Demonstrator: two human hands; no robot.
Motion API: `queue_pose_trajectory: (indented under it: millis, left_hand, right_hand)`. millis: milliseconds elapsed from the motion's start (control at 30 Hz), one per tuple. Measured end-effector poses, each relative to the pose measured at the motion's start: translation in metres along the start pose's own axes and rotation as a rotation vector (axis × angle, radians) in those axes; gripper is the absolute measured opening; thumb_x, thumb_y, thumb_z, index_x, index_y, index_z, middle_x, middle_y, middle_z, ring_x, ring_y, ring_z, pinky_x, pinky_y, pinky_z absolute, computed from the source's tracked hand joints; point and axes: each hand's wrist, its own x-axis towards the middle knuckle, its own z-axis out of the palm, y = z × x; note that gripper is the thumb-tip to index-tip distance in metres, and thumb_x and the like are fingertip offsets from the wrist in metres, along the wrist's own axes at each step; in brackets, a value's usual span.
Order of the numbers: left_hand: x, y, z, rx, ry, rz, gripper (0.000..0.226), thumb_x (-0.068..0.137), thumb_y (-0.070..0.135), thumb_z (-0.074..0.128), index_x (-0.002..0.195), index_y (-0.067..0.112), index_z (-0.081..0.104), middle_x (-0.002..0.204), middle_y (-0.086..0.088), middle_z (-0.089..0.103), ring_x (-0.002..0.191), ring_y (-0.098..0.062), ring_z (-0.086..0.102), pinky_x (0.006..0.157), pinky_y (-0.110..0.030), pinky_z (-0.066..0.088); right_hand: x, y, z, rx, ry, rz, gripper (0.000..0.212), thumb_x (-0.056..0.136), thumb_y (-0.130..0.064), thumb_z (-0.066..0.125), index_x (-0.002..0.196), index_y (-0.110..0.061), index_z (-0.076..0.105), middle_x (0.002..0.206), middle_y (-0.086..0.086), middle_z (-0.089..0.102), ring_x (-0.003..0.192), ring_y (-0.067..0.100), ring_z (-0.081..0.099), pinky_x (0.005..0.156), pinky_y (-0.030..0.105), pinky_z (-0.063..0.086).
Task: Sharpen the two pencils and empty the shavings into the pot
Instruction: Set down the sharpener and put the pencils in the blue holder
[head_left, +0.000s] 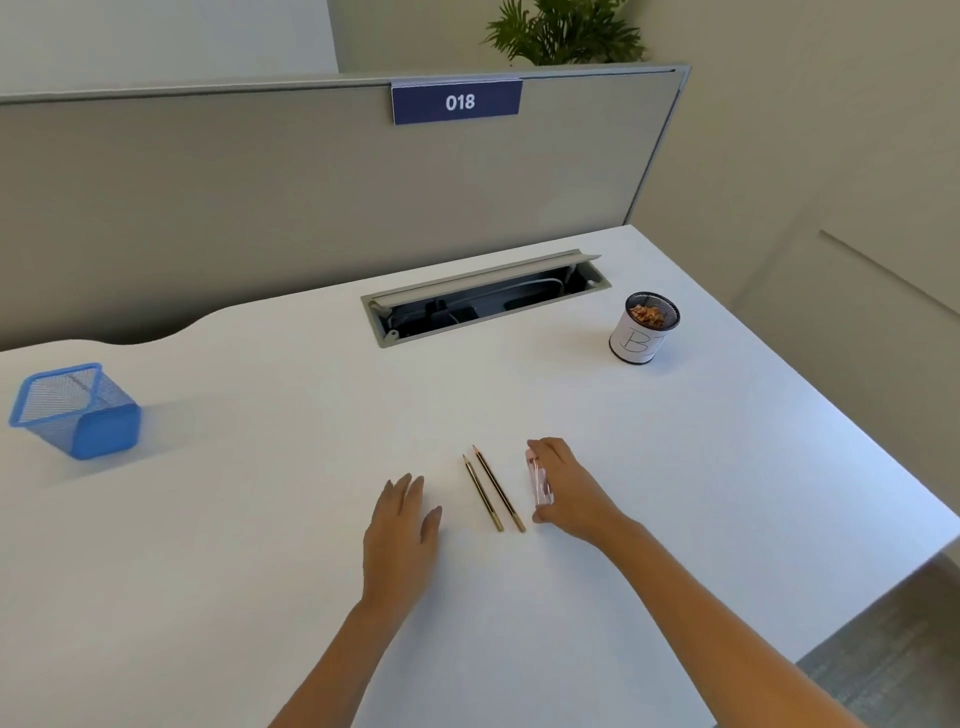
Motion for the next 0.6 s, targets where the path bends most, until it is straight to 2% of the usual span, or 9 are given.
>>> queue_pose_trajectory:
  millis: [67, 133, 300, 467, 533, 600]
  left_hand:
    - [0.005, -0.015, 0.008, 0.163, -0.025, 0.022, 0.07, 0.1, 0.051, 0.016, 0.133, 0.004, 0.055, 0.143, -0.015, 0.053, 0.135, -0.038, 0.045, 0.097, -0.051, 0.05]
    - [0.008, -0.021, 0.015, 0.279, -0.017, 0.012, 0.076, 0.1, 0.051, 0.005, 0.133, 0.004, 0.055, 0.143, -0.017, 0.052, 0.133, -0.04, 0.047, 0.097, -0.055, 0.047]
    - [0.005, -0.023, 0.024, 0.381, 0.012, 0.013, 0.061, 0.098, 0.042, 0.021, 0.144, 0.009, 0.043, 0.154, -0.012, 0.038, 0.142, -0.032, 0.034, 0.11, -0.052, 0.029]
    - [0.005, -0.024, 0.029, 0.401, 0.04, 0.019, 0.059, 0.097, 0.04, 0.025, 0.147, 0.012, 0.038, 0.157, -0.009, 0.033, 0.145, -0.029, 0.028, 0.113, -0.048, 0.021]
    - [0.005, -0.026, 0.031, 0.402, 0.047, 0.013, 0.059, 0.097, 0.04, 0.024, 0.148, 0.013, 0.038, 0.158, -0.008, 0.032, 0.146, -0.027, 0.027, 0.114, -0.047, 0.02]
    - [0.005, -0.027, 0.032, 0.394, 0.054, 0.001, 0.059, 0.098, 0.041, 0.024, 0.149, 0.015, 0.036, 0.159, -0.006, 0.029, 0.147, -0.025, 0.024, 0.115, -0.046, 0.018]
  right_hand:
    - [0.016, 0.01, 0.0, -0.041, -0.054, 0.02, 0.088, 0.059, -0.007, 0.085, 0.133, -0.011, 0.037, 0.132, 0.003, 0.038, 0.092, 0.021, 0.052, 0.082, 0.036, 0.052]
    - [0.03, 0.017, -0.001, -0.063, -0.104, 0.026, 0.095, 0.057, -0.014, 0.088, 0.136, -0.01, 0.035, 0.13, 0.003, 0.037, 0.091, 0.019, 0.049, 0.082, 0.033, 0.051]
    - [0.044, 0.026, -0.003, -0.05, -0.154, -0.003, 0.11, 0.053, -0.03, 0.091, 0.141, -0.014, 0.028, 0.134, -0.001, 0.033, 0.115, 0.024, 0.046, 0.096, 0.037, 0.047]
    - [0.042, 0.033, -0.01, 0.0, -0.193, -0.007, 0.119, 0.053, -0.033, 0.091, 0.147, -0.021, 0.019, 0.142, -0.004, 0.02, 0.118, 0.022, 0.044, 0.1, 0.037, 0.044]
    - [0.037, 0.03, -0.012, 0.023, -0.125, 0.021, 0.116, 0.055, -0.037, 0.09, 0.147, -0.022, 0.02, 0.142, -0.004, 0.019, 0.116, 0.015, 0.04, 0.101, 0.036, 0.042]
    - [0.03, 0.024, -0.013, 0.06, 0.074, 0.051, 0.095, 0.063, -0.039, 0.085, 0.141, -0.02, 0.034, 0.135, -0.003, 0.03, 0.11, 0.011, 0.041, 0.094, 0.032, 0.044]
